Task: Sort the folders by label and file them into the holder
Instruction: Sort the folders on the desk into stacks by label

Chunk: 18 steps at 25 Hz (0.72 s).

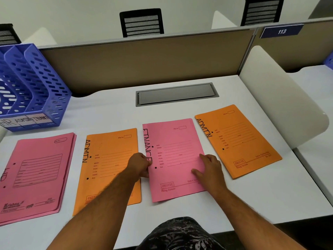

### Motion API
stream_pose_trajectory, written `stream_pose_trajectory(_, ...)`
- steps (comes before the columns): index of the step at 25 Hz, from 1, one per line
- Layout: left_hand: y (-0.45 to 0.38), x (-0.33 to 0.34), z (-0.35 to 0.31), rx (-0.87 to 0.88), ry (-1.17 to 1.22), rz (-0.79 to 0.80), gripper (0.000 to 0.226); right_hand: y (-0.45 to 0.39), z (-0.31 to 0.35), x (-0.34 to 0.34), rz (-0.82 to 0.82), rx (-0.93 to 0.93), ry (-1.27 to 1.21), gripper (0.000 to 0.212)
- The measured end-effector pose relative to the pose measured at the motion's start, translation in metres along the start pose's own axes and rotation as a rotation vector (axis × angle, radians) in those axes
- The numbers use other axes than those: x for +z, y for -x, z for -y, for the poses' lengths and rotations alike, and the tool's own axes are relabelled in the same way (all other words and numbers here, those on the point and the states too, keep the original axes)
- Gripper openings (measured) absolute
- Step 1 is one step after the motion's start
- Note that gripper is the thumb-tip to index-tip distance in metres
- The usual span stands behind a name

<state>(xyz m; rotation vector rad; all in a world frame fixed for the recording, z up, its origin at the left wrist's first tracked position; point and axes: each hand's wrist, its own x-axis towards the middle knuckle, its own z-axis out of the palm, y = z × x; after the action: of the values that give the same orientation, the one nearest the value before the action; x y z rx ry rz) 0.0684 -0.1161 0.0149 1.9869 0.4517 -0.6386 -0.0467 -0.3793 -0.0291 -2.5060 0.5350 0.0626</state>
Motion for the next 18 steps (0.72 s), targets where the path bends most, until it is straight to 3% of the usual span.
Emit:
stream_pose_trajectory(15,-0.004,0.004,-0.004,0.09,-0.193,0.007,0.011,-0.013,-0.005,-0.012,0.111,0.056,-0.042,0.09)
stream_pose_trajectory(18,-0.002,0.004,-0.004,0.175,-0.318,-0.027,0.023,-0.014,-0.004,-0.018,0.139,0.046,-0.059,0.084)
